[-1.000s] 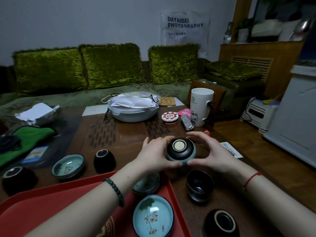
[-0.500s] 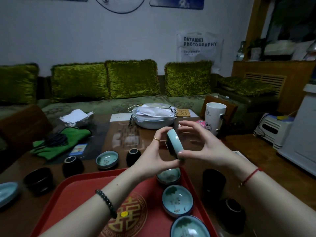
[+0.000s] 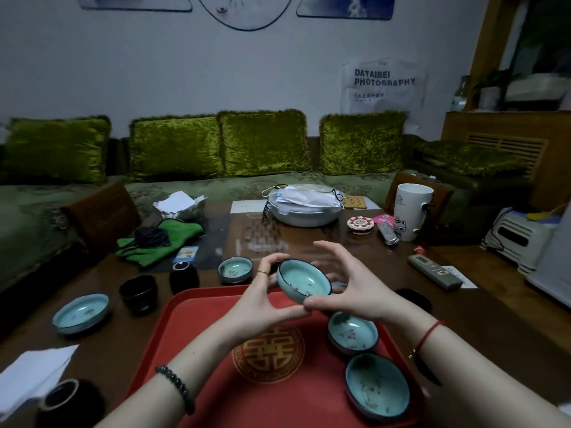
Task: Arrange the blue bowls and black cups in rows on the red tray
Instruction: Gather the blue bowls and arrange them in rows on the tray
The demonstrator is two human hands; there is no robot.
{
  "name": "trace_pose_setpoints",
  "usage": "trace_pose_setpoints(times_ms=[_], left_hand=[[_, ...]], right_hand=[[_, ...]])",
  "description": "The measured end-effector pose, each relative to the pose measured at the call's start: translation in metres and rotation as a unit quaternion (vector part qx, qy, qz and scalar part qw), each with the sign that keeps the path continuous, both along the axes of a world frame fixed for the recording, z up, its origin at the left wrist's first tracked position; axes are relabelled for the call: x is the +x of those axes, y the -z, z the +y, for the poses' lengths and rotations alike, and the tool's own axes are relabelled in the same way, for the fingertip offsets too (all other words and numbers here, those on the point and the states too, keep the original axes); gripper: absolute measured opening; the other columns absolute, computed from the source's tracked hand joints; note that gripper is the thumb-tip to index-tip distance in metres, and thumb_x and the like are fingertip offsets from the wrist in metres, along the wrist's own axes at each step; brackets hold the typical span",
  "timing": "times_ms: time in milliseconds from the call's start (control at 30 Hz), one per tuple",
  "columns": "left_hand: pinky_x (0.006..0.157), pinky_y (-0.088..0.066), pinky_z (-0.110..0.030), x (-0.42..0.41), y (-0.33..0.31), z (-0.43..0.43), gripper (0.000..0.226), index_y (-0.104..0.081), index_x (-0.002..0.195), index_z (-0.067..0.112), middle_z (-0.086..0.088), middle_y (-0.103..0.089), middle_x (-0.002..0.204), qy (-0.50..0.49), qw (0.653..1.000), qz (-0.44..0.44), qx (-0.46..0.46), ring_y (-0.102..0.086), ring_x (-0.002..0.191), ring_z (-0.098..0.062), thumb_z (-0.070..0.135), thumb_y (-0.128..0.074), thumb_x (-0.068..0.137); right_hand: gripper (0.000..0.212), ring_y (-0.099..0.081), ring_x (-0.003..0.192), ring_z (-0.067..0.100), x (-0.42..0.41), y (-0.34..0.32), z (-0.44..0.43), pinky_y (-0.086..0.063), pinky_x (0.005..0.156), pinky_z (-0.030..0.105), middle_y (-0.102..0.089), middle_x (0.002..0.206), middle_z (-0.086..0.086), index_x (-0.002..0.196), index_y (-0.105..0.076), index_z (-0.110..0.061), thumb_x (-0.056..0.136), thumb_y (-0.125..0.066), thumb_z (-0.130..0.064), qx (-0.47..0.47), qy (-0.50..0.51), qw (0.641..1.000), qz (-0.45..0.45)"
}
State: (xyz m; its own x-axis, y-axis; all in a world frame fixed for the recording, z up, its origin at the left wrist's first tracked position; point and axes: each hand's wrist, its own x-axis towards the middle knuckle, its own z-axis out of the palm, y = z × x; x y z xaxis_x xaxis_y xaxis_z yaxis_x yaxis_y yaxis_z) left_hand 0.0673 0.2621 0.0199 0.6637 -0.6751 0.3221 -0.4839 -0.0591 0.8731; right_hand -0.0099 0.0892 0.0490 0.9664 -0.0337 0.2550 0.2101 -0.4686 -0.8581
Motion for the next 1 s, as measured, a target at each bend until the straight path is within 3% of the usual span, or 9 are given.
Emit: trace_pose_setpoints(times_ms=[200,333,400,600,667,733,833,900,1000], left_hand=[[0.102,-0.038,-0.016,0.014,0.01,0.022,0.071,-0.037,0.125,0.032,0.018,-0.051,0.123,0.003,0.998,0.014,0.069,-0.048,0.116,0.008,0.023,-0.078,0.067],[0.102,-0.036,-0.016,0.025,0.018,0.026,0.074,-0.042,0.128,0.027,0.014,-0.054,0.125,-0.027,0.994,-0.007,0.109,-0.047,0.116,0.007,0.035,-0.078,0.064],[0.102,-0.035,-0.016,0.031,0.023,0.026,0.076,-0.043,0.129,0.027,0.014,-0.053,0.126,-0.046,0.99,-0.026,0.133,-0.046,0.116,0.007,0.04,-0.078,0.063],[0.104,-0.032,-0.02,0.044,0.041,0.017,0.075,-0.044,0.129,0.027,0.013,-0.052,0.13,-0.061,0.985,-0.047,0.155,-0.043,0.122,0.002,0.042,-0.077,0.064],[0.105,-0.033,-0.02,0.049,0.046,0.013,0.075,-0.043,0.13,0.028,0.013,-0.052,0.131,-0.061,0.983,-0.049,0.166,-0.043,0.123,0.001,0.043,-0.077,0.064],[0.102,-0.033,-0.017,0.054,0.05,0.009,0.075,-0.042,0.13,0.028,0.013,-0.052,0.131,-0.06,0.982,-0.051,0.172,-0.043,0.121,0.003,0.043,-0.076,0.065],[0.102,-0.035,-0.018,0.06,0.053,0.005,0.075,-0.043,0.13,0.028,0.013,-0.053,0.131,-0.054,0.981,-0.048,0.177,-0.045,0.121,0.003,0.045,-0.076,0.065],[0.105,-0.036,-0.023,0.064,0.056,0.003,0.077,-0.042,0.13,0.028,0.012,-0.053,0.131,-0.052,0.981,-0.048,0.183,-0.045,0.122,0.0,0.047,-0.075,0.064],[0.107,-0.037,-0.029,0.069,0.06,0.002,0.08,-0.041,0.131,0.028,0.01,-0.052,0.133,-0.057,0.978,-0.055,0.195,-0.045,0.123,-0.002,0.052,-0.074,0.062]], right_hand=[[0.091,-0.047,0.117,-0.003,0.007,0.01,0.007,-0.038,0.099,0.017,-0.051,0.121,-0.014,0.128,-0.034,-0.036,0.053,-0.085,-0.036,-0.094,-0.002,0.996,-0.003],[0.09,-0.047,0.112,-0.011,0.016,0.025,0.005,-0.039,0.093,0.009,-0.048,0.119,-0.01,0.124,-0.033,-0.044,0.052,-0.085,-0.035,-0.08,-0.004,0.997,0.024],[0.086,-0.046,0.109,-0.017,0.021,0.034,0.003,-0.036,0.088,0.001,-0.048,0.115,-0.016,0.12,-0.033,-0.047,0.054,-0.085,-0.031,-0.08,-0.006,0.996,0.026],[0.079,-0.041,0.112,-0.018,0.037,0.052,-0.004,-0.03,0.089,-0.002,-0.045,0.112,-0.033,0.117,-0.032,-0.049,0.057,-0.082,-0.036,-0.125,-0.003,0.991,0.044],[0.081,-0.041,0.116,-0.01,0.043,0.054,-0.008,-0.032,0.094,0.004,-0.044,0.114,-0.032,0.122,-0.032,-0.045,0.057,-0.081,-0.038,-0.149,-0.006,0.987,0.062],[0.084,-0.041,0.122,0.0,0.05,0.057,-0.012,-0.032,0.105,0.02,-0.045,0.12,-0.024,0.126,-0.032,-0.04,0.057,-0.08,-0.04,-0.168,-0.003,0.983,0.074],[0.088,-0.038,0.128,0.008,0.058,0.059,-0.017,-0.013,0.116,0.041,-0.046,0.132,-0.015,0.13,-0.03,-0.039,0.057,-0.078,-0.047,-0.212,0.016,0.974,0.082],[0.088,-0.036,0.129,0.007,0.062,0.061,-0.019,-0.002,0.115,0.046,-0.044,0.135,-0.016,0.131,-0.029,-0.038,0.058,-0.076,-0.05,-0.244,0.023,0.966,0.086],[0.086,-0.036,0.129,0.005,0.066,0.064,-0.02,0.002,0.114,0.048,-0.044,0.135,-0.018,0.131,-0.03,-0.038,0.059,-0.075,-0.051,-0.265,0.017,0.96,0.086]])
